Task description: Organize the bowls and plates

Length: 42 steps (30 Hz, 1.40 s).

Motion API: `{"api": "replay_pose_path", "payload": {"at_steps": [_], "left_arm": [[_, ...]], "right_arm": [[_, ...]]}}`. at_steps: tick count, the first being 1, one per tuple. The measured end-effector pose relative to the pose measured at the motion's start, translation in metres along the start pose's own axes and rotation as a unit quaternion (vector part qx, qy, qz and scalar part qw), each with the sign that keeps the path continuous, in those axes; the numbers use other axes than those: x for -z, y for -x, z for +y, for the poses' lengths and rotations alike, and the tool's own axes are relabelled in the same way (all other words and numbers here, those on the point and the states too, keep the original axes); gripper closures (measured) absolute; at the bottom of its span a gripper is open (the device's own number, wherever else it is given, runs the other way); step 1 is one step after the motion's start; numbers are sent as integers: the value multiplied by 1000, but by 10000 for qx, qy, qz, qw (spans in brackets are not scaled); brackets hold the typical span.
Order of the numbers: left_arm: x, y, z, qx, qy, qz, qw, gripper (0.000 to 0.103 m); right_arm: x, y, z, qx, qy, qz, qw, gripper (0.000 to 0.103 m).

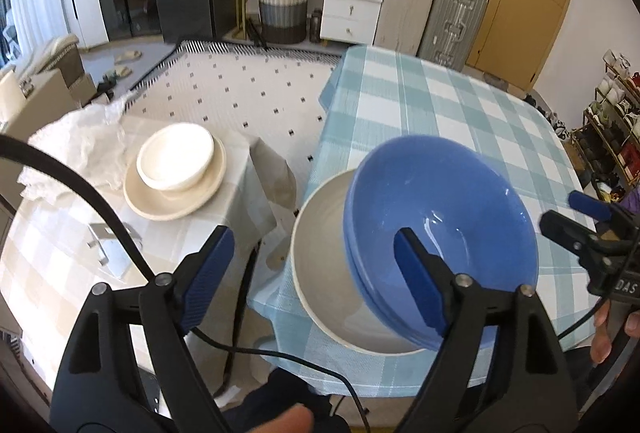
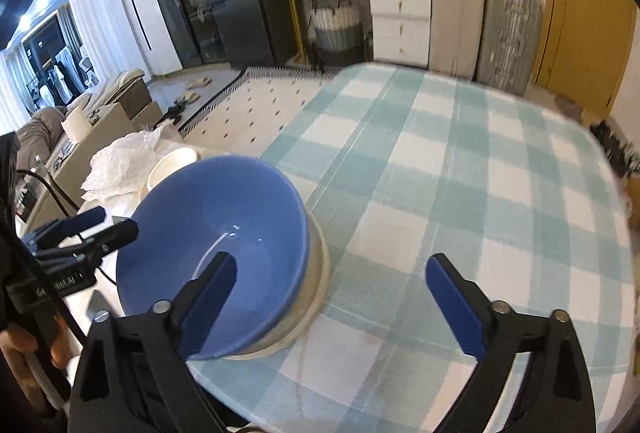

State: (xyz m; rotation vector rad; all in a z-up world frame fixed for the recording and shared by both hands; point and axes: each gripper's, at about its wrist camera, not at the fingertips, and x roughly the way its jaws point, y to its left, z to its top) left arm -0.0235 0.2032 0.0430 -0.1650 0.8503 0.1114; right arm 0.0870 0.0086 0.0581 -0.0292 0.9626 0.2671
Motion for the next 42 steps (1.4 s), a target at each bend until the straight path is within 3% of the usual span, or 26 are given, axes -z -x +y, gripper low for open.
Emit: {"api": "replay_pose_path", "payload": {"at_steps": [4,10,15,42], "left_arm": [[9,14,3,13,-20,-325,9995,2],[25,22,7,-145,-94,-809,9966,2],[37,17,9,-231,-216,-1176,9926,2],[49,15,13,-114,-383,-1701,9846,2]], "right_arm": [[19,18,2,95,172,-397,9990,3],[45,31,4,354,264,-997,9940,1],[63,30,9,547,372,-1257,9899,1],[92,35,5,862,253,-2154,9724,0]]}}
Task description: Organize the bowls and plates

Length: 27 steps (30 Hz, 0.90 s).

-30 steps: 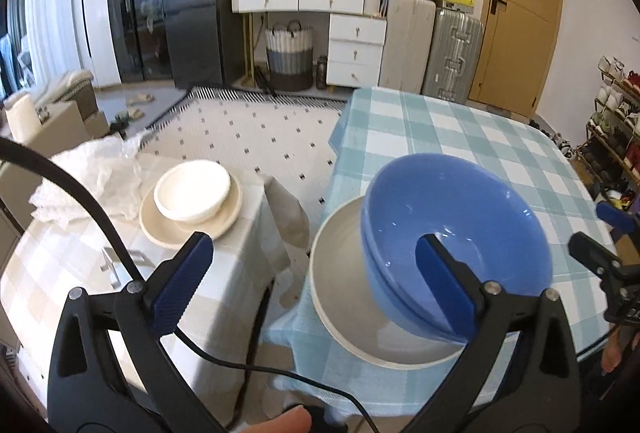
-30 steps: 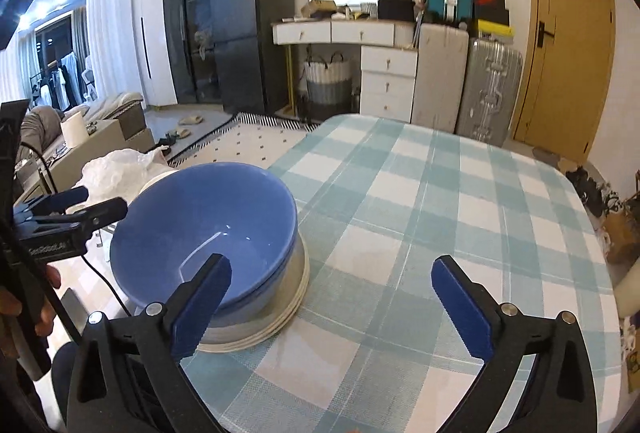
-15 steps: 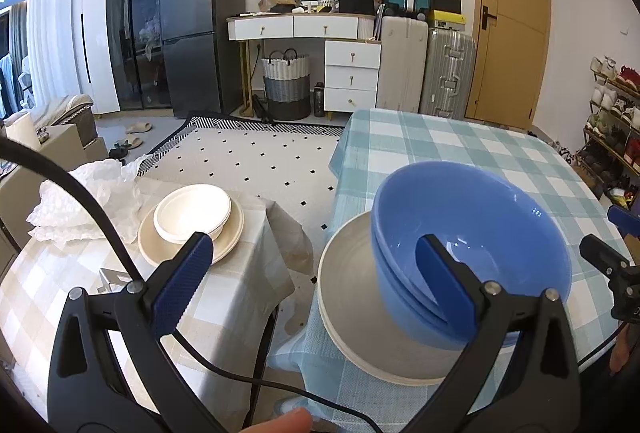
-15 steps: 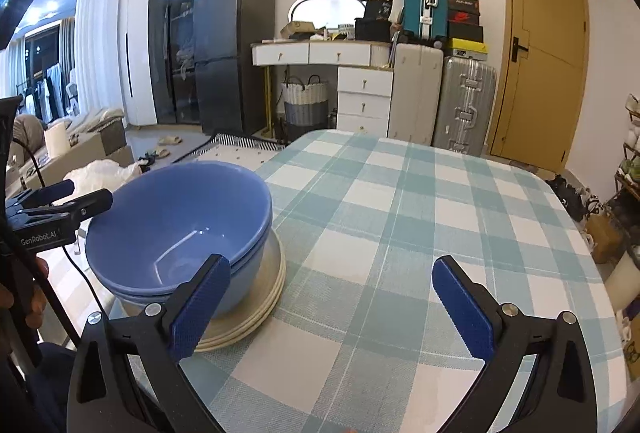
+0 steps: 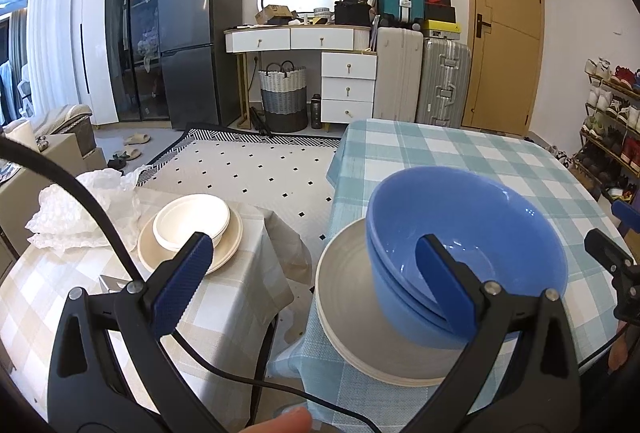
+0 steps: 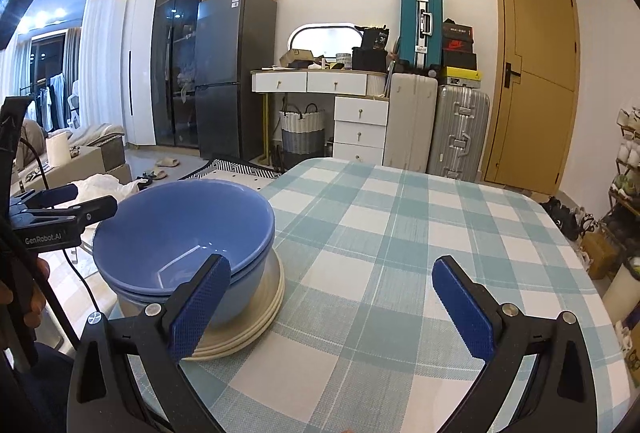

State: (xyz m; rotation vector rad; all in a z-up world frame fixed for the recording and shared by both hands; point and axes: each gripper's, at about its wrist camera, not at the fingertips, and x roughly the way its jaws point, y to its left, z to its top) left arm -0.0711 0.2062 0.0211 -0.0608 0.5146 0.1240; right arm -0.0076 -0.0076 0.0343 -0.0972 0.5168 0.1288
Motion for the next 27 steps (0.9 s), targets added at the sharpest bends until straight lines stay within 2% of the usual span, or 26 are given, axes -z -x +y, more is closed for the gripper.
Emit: {"api": "replay_pose_path", "payload": {"at_steps": [9,27], "left_arm": [[4,4,5,52,153,-115,9998,2],[5,14,0,67,81,-257,9996,2]], "right_arm": [[3,4,0,1,18,-132,9999,0],[6,15,2,37,41,-304,9995,0]]}}
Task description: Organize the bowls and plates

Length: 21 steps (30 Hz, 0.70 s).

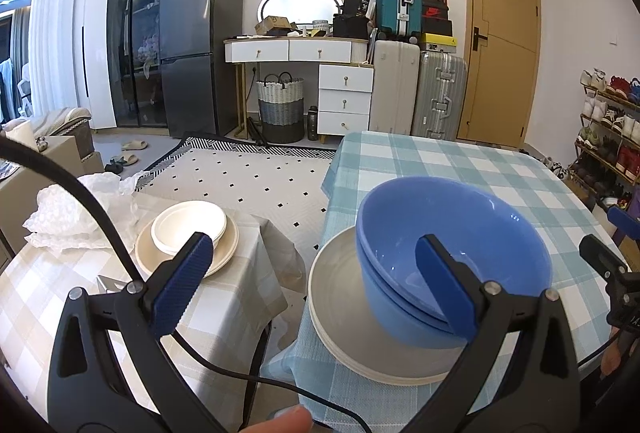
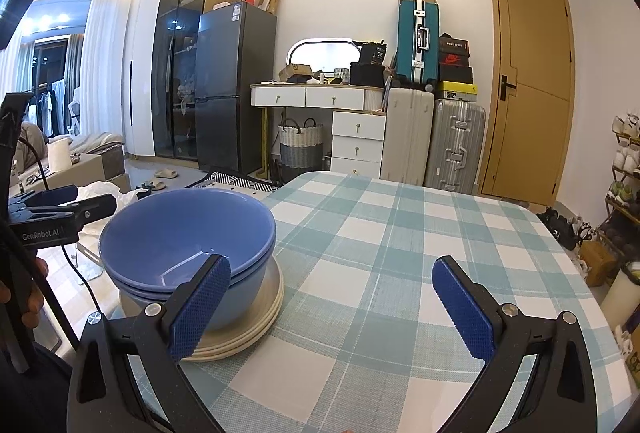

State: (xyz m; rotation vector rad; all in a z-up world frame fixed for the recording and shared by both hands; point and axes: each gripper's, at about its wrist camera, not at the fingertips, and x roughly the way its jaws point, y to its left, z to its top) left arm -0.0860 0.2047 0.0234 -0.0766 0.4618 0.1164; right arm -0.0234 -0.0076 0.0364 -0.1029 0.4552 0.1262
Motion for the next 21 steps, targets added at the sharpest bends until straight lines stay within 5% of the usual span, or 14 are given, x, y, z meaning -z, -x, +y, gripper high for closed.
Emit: {"api": "replay_pose_path", "payload": {"at_steps": [21], "left_arm": [[5,4,-1,-16,-39,51,10000,2]], "right_arm": [[-2,3,3,-33,-48,-79,10000,0]]}}
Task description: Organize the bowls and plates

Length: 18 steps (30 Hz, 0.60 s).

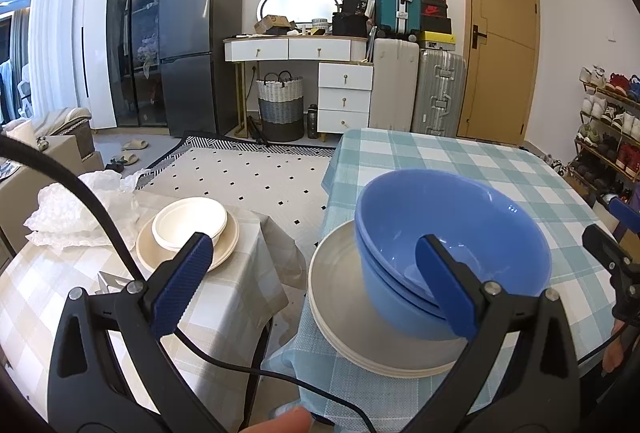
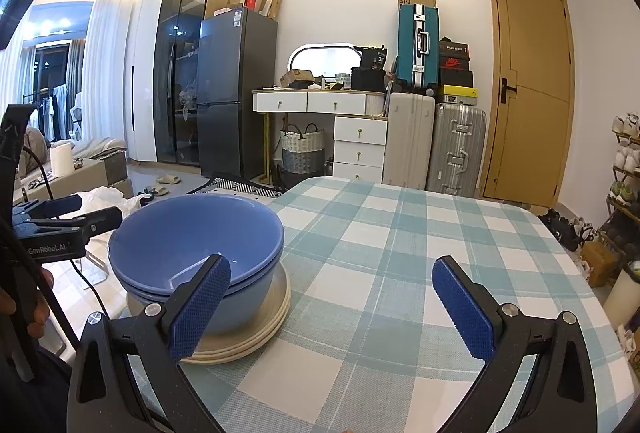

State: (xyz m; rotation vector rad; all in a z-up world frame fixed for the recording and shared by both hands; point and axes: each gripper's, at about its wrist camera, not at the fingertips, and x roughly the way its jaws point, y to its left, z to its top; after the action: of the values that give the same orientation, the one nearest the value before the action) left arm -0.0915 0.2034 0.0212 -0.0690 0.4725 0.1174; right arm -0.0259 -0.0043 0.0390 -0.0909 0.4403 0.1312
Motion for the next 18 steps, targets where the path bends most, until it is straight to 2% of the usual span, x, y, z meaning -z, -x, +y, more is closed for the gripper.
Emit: {"api": "replay_pose_path", "payload": {"at_steps": [18], "left_arm": [[1,7,-4,28,-9,-76,10000,2]], "right_arm": [[0,4,2,100,10,-92,9999,0]]}}
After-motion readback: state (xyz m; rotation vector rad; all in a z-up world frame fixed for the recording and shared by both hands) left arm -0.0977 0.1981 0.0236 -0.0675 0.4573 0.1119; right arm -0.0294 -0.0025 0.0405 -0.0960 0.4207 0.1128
